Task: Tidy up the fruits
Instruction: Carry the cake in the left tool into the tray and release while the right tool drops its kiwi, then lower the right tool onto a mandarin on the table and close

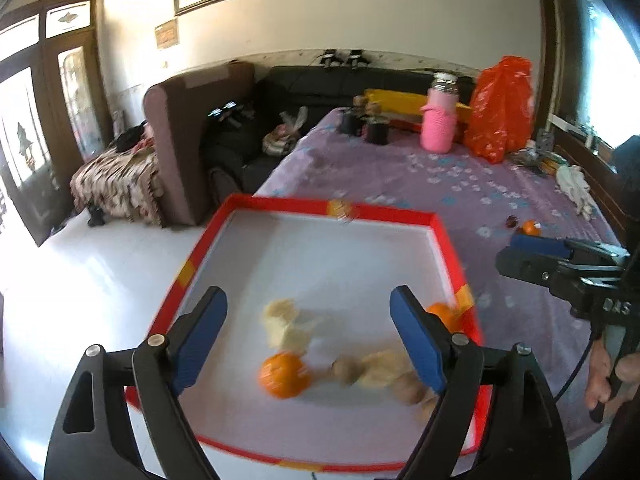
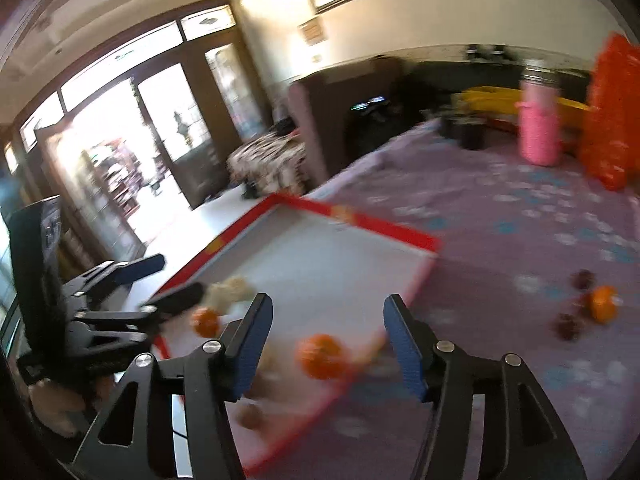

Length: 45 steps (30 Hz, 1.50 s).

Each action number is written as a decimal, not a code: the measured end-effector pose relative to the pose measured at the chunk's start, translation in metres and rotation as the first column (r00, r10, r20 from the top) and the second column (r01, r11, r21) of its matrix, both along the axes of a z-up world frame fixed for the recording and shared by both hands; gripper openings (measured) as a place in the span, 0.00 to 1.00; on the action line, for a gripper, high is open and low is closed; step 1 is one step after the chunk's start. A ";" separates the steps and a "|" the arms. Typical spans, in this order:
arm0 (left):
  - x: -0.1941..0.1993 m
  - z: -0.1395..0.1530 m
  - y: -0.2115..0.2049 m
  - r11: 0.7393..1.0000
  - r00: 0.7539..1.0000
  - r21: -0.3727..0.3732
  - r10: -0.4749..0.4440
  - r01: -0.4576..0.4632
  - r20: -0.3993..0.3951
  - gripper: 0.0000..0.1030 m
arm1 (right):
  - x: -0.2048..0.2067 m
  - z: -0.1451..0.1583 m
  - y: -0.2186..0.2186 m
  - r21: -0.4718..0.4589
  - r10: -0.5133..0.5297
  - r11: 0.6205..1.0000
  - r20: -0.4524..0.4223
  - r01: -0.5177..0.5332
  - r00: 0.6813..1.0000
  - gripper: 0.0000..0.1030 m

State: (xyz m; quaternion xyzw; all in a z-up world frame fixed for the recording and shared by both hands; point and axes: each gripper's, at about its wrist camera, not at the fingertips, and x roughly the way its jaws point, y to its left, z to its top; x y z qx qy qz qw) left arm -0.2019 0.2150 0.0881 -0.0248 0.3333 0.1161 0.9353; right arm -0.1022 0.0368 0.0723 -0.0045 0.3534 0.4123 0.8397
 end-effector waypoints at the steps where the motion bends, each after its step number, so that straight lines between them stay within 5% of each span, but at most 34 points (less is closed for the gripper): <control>1: 0.004 0.002 -0.007 1.000 1.000 -0.004 -0.020 0.020 0.002 0.82 | 0.006 -0.001 -0.013 0.000 -0.024 1.000 -0.011 0.024 1.000 0.59; 13: 0.056 0.001 -0.091 0.975 0.973 -0.012 -0.222 0.222 -0.067 0.82 | 0.072 -0.026 -0.136 -0.085 -0.287 0.956 -0.098 0.279 0.953 0.61; 25: 0.093 -0.015 -0.137 0.956 0.946 -0.016 -0.294 0.294 -0.140 0.82 | 0.144 -0.052 -0.151 -0.209 -0.410 0.897 -0.071 0.388 0.909 0.58; 30: 0.116 -0.029 -0.157 0.947 0.930 -0.027 -0.318 0.319 -0.187 0.82 | 0.159 -0.065 -0.141 -0.228 -0.387 0.905 -0.094 0.359 0.917 0.46; 34: 0.132 -0.036 -0.169 0.946 0.924 -0.057 -0.323 0.318 -0.207 0.82 | 0.160 -0.063 -0.132 -0.217 -0.364 0.913 -0.058 0.344 0.930 0.36; 39: 0.150 -0.042 -0.186 0.946 0.920 -0.050 -0.322 0.319 -0.221 0.82 | 0.161 -0.064 -0.142 -0.181 -0.344 0.928 -0.081 0.325 0.935 0.35; 45: 0.171 -0.052 -0.208 0.945 0.915 -0.044 -0.324 0.323 -0.241 0.82 | 0.164 -0.049 -0.184 -0.036 -0.383 0.924 -0.144 0.382 0.913 0.35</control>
